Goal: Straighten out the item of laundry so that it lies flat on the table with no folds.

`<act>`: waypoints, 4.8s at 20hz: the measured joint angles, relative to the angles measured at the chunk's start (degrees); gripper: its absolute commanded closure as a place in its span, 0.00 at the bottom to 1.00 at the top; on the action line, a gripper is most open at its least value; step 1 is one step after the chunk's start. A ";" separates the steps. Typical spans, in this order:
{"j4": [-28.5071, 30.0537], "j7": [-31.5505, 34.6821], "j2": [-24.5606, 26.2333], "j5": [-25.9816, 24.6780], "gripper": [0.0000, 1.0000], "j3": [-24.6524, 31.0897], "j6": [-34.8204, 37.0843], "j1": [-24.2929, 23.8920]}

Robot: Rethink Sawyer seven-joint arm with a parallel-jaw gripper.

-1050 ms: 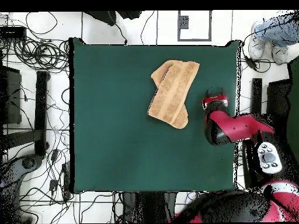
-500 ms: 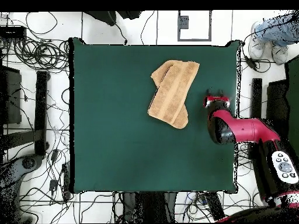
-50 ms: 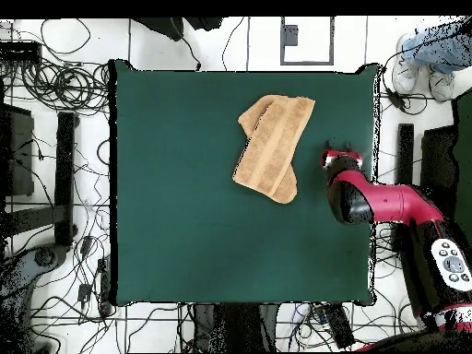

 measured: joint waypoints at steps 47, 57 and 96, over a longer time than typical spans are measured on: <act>1.40 0.00 -0.29 11.21 0.00 -4.00 0.02 5.66; 4.90 0.00 2.55 15.20 0.00 3.31 -3.81 -2.71; 19.62 0.00 41.88 30.49 0.00 29.89 -12.39 -27.01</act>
